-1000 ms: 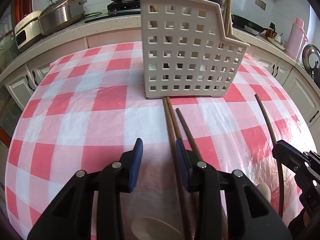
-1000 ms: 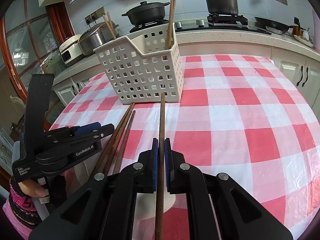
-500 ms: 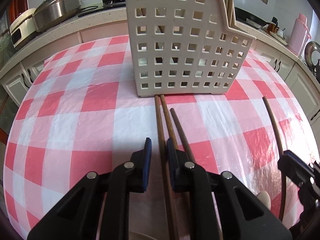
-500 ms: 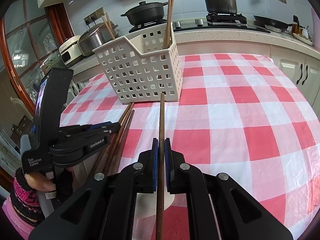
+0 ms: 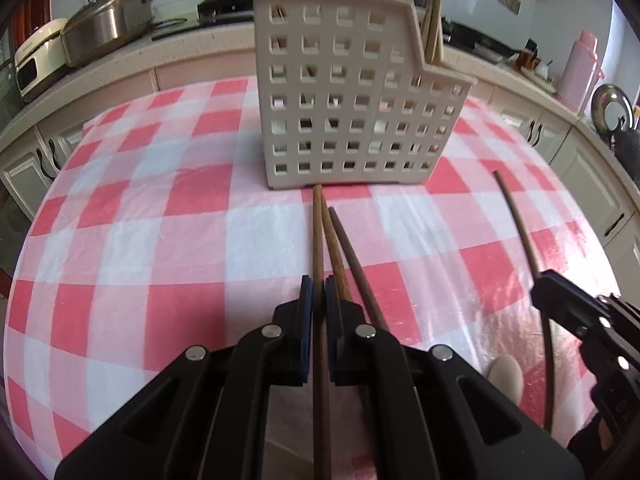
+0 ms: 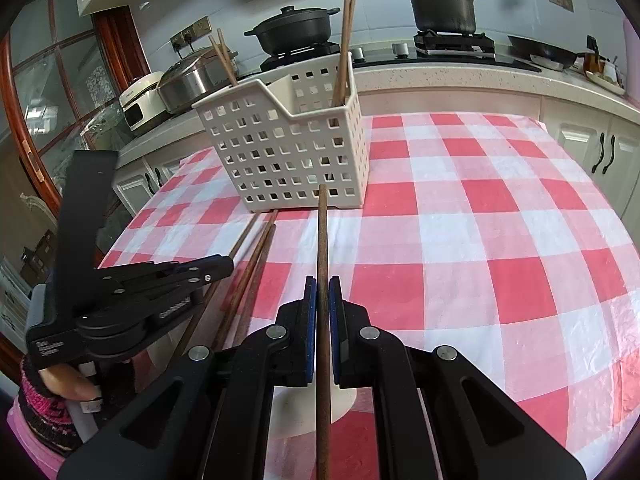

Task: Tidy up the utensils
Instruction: 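Lift both held chopsticks upright off the table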

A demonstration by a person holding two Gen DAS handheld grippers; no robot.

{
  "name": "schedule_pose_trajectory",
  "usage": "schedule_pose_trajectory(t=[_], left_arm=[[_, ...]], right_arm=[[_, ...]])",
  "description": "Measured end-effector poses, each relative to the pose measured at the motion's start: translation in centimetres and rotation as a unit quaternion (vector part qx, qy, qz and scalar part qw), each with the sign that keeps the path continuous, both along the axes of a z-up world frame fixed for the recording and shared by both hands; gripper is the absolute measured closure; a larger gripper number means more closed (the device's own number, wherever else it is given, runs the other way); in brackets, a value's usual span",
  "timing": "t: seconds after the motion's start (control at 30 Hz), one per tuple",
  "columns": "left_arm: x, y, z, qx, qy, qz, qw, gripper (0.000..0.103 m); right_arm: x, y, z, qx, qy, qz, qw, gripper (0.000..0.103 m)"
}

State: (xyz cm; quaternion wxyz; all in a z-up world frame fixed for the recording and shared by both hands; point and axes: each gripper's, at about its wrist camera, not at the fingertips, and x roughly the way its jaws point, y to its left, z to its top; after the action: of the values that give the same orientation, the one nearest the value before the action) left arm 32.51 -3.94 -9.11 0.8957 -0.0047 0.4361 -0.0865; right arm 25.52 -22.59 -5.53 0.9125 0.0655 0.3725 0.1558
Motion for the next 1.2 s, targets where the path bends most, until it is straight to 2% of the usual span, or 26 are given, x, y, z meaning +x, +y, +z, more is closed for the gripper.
schedule_pose_trajectory(t=[0.43,0.6,0.77,1.2], left_arm=[[-4.6,2.3,4.8,-0.029,-0.079,0.003,0.9965,0.097],[-7.1,2.8,6.7,-0.018,-0.123,0.009,0.9922,0.097],[-9.1,3.6,8.4,-0.025,-0.156,0.012,0.9874,0.097],[-12.0,5.5,10.4,-0.021,-0.204,0.039,0.9779,0.097]], right_arm=[[-1.1,0.3,2.8,0.002,-0.037,0.000,0.999,0.096],[-1.7,0.5,3.9,0.000,-0.050,0.001,0.999,0.096],[-2.3,0.9,4.7,-0.004,-0.061,0.003,0.998,0.096],[-3.7,2.2,6.7,-0.015,-0.090,0.007,0.996,0.096]])
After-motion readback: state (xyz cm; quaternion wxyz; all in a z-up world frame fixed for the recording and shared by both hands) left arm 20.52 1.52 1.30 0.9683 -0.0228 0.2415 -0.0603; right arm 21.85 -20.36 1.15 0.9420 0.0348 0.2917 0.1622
